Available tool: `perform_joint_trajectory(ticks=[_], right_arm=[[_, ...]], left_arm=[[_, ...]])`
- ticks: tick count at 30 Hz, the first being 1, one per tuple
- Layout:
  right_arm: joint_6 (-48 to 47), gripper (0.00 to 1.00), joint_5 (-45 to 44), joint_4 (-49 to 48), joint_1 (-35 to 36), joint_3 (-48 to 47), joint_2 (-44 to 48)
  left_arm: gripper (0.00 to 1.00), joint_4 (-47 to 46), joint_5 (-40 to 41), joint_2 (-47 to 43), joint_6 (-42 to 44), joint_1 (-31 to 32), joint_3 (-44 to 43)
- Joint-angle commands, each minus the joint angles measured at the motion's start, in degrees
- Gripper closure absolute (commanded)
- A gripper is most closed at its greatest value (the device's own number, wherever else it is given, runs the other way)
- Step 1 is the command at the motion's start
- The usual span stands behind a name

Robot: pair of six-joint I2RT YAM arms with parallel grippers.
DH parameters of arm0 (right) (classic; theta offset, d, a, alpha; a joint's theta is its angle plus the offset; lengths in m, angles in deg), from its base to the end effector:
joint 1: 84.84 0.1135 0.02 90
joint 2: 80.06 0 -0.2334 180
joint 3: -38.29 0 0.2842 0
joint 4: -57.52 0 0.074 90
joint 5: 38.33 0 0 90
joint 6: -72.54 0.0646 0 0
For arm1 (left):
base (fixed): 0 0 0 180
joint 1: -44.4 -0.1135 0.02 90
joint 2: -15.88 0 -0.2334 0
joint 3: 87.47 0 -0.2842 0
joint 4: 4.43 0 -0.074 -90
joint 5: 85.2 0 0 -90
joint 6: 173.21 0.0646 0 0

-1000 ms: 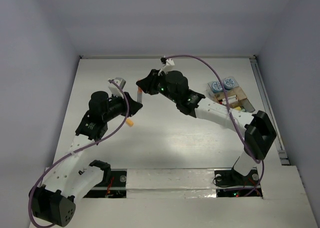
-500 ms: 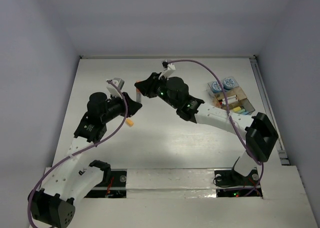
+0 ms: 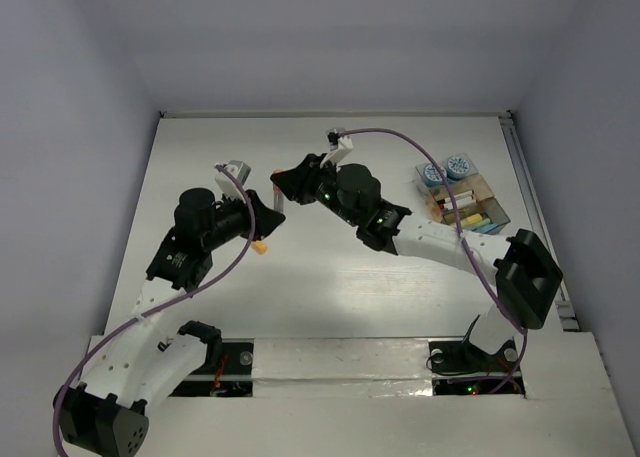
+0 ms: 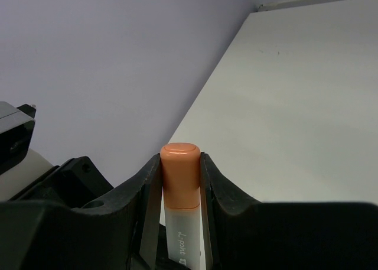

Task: Sort the stationery into containers
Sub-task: Close the pen cap on the pen.

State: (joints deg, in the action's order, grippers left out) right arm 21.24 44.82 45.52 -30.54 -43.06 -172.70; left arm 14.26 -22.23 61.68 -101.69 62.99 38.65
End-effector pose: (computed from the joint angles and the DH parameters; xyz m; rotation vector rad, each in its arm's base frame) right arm 0.2674 0.3590 0.2927 -0.1273 1.6805 1.1662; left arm 0.2446 -0.1132 0.2966 0.3578 1.7844 -0.8777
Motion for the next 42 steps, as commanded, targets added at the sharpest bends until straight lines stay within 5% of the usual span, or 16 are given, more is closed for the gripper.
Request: perform_joint_trajectory(ticks=[1, 22, 35, 42], right_arm=[[0.5, 1.0, 10.26, 6.16, 2.3, 1.58, 1.41], [2.78, 1.0, 18.63, 7.76, 7.04, 17.22, 0.8], [14.38, 1.0, 11.69, -1.48, 18.2, 27.4, -5.27], [14.48, 1.0, 5.64, 1.32, 17.08, 27.17, -2.38]], left_arm=[[1.0, -8.44, 2.42, -0.8, 0.46, -0.48, -1.2], [1.0, -8.0, 3.56, -1.15, 0.73, -0.48, -1.64], [1.0, -7.03, 8.3, -3.17, 1.43, -0.48, -2.43], [1.0, -7.91, 5.59, -2.3, 0.81, -0.48, -1.99]])
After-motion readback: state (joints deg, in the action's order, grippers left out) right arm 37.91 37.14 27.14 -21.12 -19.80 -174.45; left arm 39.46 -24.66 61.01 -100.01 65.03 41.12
